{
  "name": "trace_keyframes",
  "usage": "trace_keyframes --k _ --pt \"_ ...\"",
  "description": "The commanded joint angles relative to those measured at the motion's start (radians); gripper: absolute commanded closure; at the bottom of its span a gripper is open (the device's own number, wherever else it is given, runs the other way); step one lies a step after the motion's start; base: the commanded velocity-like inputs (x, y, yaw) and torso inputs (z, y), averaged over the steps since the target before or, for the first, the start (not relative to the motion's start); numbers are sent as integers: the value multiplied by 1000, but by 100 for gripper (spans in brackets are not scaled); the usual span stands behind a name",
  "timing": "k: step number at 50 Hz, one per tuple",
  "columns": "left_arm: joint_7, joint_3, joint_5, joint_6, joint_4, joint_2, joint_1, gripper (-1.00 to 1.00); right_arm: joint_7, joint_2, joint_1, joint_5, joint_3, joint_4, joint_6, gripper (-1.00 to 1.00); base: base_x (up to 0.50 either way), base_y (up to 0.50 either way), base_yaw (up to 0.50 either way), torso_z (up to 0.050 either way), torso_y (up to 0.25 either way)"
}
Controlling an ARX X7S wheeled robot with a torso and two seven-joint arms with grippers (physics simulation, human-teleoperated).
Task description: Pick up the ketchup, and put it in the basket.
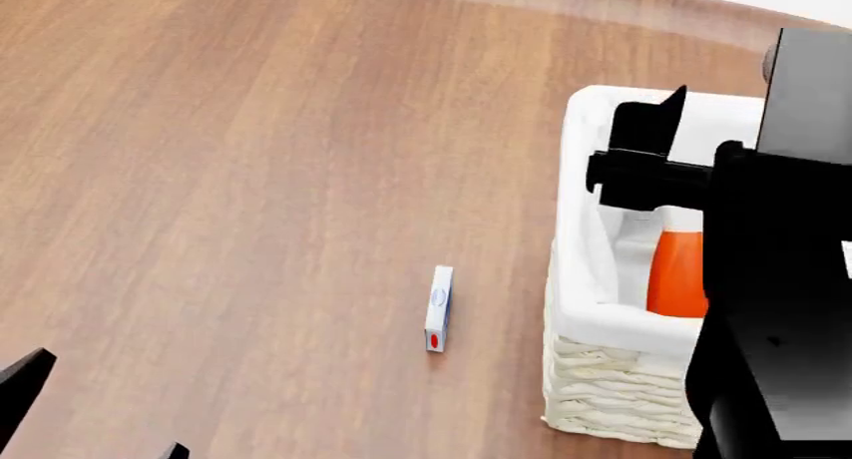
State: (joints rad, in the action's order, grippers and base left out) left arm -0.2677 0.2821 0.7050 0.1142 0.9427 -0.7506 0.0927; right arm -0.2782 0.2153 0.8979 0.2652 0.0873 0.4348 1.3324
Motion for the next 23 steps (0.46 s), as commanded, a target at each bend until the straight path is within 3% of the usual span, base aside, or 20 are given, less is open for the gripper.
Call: trace_keyframes --k 1,11,14,23 --pt "2 21 -7 11 -7 6 -17 -100 7 -1 -263 7 -14 327 -174 -100 0 0 0 0 0" --pt "-15 25 -19 24 -5 4 -22 -100 -53 14 -549 -126 -127 365 -546 -100 0 0 0 0 0" --pt "-15 31 -21 26 -9 8 -26 -100 -54 -17 -623 -104 -88 365 -672 -100 0 0 0 0 0" --pt "-25 36 -25 35 -7 6 -32 -100 -46 -24 -832 -169 -148 264 -1003 -100 0 0 0 0 0"
